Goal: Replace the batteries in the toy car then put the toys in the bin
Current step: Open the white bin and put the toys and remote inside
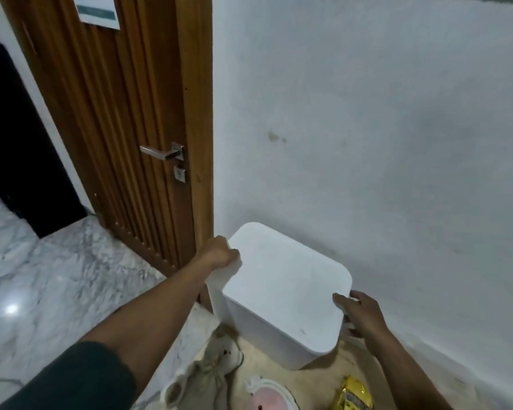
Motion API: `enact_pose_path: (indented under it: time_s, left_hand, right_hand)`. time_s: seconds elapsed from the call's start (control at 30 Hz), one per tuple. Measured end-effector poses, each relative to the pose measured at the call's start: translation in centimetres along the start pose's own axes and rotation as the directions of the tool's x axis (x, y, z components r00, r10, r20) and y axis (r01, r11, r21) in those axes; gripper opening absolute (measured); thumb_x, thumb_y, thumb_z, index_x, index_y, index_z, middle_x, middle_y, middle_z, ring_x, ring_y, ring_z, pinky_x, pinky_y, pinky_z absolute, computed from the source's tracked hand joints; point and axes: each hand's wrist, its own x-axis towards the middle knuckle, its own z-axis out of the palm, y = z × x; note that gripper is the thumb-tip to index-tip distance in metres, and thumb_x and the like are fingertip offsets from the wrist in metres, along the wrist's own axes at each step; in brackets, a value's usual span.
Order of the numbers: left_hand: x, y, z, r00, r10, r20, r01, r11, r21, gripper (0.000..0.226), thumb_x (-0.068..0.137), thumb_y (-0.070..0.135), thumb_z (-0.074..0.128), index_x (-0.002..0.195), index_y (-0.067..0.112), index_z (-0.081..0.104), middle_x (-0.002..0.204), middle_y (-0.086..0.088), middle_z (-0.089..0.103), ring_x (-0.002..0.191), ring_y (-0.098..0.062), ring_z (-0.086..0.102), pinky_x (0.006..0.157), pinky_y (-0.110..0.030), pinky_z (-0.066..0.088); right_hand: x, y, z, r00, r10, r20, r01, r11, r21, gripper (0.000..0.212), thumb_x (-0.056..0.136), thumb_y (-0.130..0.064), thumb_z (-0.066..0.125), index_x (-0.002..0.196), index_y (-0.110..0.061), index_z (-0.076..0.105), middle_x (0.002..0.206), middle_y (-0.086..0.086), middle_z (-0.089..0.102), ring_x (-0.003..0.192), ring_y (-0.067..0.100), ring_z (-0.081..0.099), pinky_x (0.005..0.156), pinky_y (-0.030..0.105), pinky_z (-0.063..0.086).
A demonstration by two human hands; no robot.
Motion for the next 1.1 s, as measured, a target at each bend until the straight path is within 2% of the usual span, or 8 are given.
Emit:
enact_pose_path:
  time_s: [0.13, 0.27, 0.4, 0.5, 0.67, 0.77, 0.93, 1.1]
  left_hand:
    - [0.7, -0.4, -0.3, 1.0, -0.014, 0.01, 0.015, 0.997, -0.073, 0.038, 0.087, 0.041, 0.06, 0.105, 0.008, 0.063, 0.114, -0.011, 0.064, 0.098, -0.028, 0.063, 0.073, -0.032, 0.049]
    - [1.1, 0.0, -0.7, 0.999, -0.046, 0.014, 0.048, 0.99, -0.136, 0.04, 0.085, 0.039, 0.06, 0.109, 0.007, 0.065, 0.114, -0.01, 0.065, 0.098, -0.027, 0.064, 0.071, -0.032, 0.047]
    - [1.0, 0.9, -1.0, 0.999, -0.038, -0.032, 0.031, 0.977, -0.211, 0.037, 0.09, 0.036, 0.057, 0.11, 0.006, 0.064, 0.109, -0.009, 0.066, 0.096, -0.027, 0.065, 0.07, -0.032, 0.047]
    - [0.3, 2.0, -1.9, 0.992, -0.005, -0.129, -0.034, 0.952, -0.304, 0.03, 0.087, 0.034, 0.057, 0.102, 0.01, 0.068, 0.103, -0.009, 0.07, 0.093, -0.027, 0.067, 0.073, -0.034, 0.053]
    - [-2.3, 4.9, -2.5, 0.982, 0.1, -0.163, -0.147, 0.938, -0.314, 0.032, 0.091, 0.039, 0.062, 0.091, 0.009, 0.072, 0.095, -0.009, 0.072, 0.092, -0.029, 0.068, 0.075, -0.035, 0.051]
    - [-5.6, 7.0, -1.5, 0.986, 0.162, -0.032, -0.163, 0.928, -0.336, 0.036, 0.092, 0.048, 0.063, 0.094, 0.013, 0.073, 0.096, -0.005, 0.071, 0.089, -0.027, 0.067, 0.078, -0.038, 0.058]
    - [-12.5, 10.9, 2.9, 0.929, 0.274, 0.247, -0.152, 0.894, -0.421, 0.041, 0.093, 0.044, 0.065, 0.094, 0.004, 0.07, 0.079, -0.008, 0.064, 0.059, -0.024, 0.061, 0.05, -0.027, 0.052]
    - [-17.4, 14.7, 10.5, 0.816, 0.362, 0.451, -0.142, 0.881, -0.451, 0.042, 0.091, 0.05, 0.065, 0.097, 0.008, 0.072, 0.089, -0.012, 0.074, 0.066, -0.024, 0.068, 0.059, -0.033, 0.058]
  right_hand:
    - [0.3, -0.2, 0.1, 1.0, 0.012, -0.027, -0.011, 0.999, 0.04, 0.051, 0.079, -0.036, 0.077, 0.125, -0.016, 0.064, 0.108, 0.008, 0.071, 0.085, 0.031, 0.071, 0.075, 0.048, 0.062]
    - [-0.1, -0.9, -0.2, 1.0, -0.001, -0.021, 0.003, 0.996, 0.089, 0.043, 0.081, -0.023, 0.079, 0.12, -0.011, 0.066, 0.104, 0.01, 0.072, 0.085, 0.033, 0.071, 0.074, 0.049, 0.062]
    - [-0.8, -2.3, -0.9, 1.0, -0.018, 0.01, 0.016, 0.982, 0.186, 0.038, 0.086, -0.013, 0.075, 0.122, -0.009, 0.063, 0.1, 0.009, 0.071, 0.084, 0.03, 0.07, 0.066, 0.039, 0.059]
    - [-1.0, -2.8, -1.6, 0.999, -0.044, 0.024, 0.036, 0.965, 0.259, 0.045, 0.086, -0.011, 0.074, 0.128, -0.015, 0.059, 0.103, 0.007, 0.071, 0.086, 0.03, 0.071, 0.07, 0.041, 0.059]
    - [-2.2, -2.2, -3.4, 0.995, -0.018, -0.099, 0.053, 0.931, 0.362, 0.043, 0.086, -0.022, 0.074, 0.127, -0.015, 0.061, 0.113, 0.006, 0.071, 0.092, 0.026, 0.07, 0.069, 0.036, 0.058]
    - [-3.4, 0.0, -6.1, 0.983, 0.024, -0.18, 0.039, 0.94, 0.339, 0.037, 0.087, -0.03, 0.074, 0.119, -0.016, 0.063, 0.107, 0.003, 0.071, 0.09, 0.024, 0.071, 0.075, 0.035, 0.057]
    - [-6.9, 6.4, -13.6, 0.949, 0.084, -0.305, -0.022, 0.979, 0.201, 0.028, 0.087, -0.038, 0.071, 0.104, -0.016, 0.069, 0.097, -0.001, 0.072, 0.079, 0.015, 0.07, 0.062, 0.026, 0.05]
    - [-11.6, 14.5, -21.2, 0.9, 0.192, -0.39, -0.124, 0.973, 0.192, 0.041, 0.082, -0.042, 0.077, 0.108, -0.012, 0.07, 0.103, 0.004, 0.071, 0.084, 0.022, 0.068, 0.064, 0.03, 0.05]
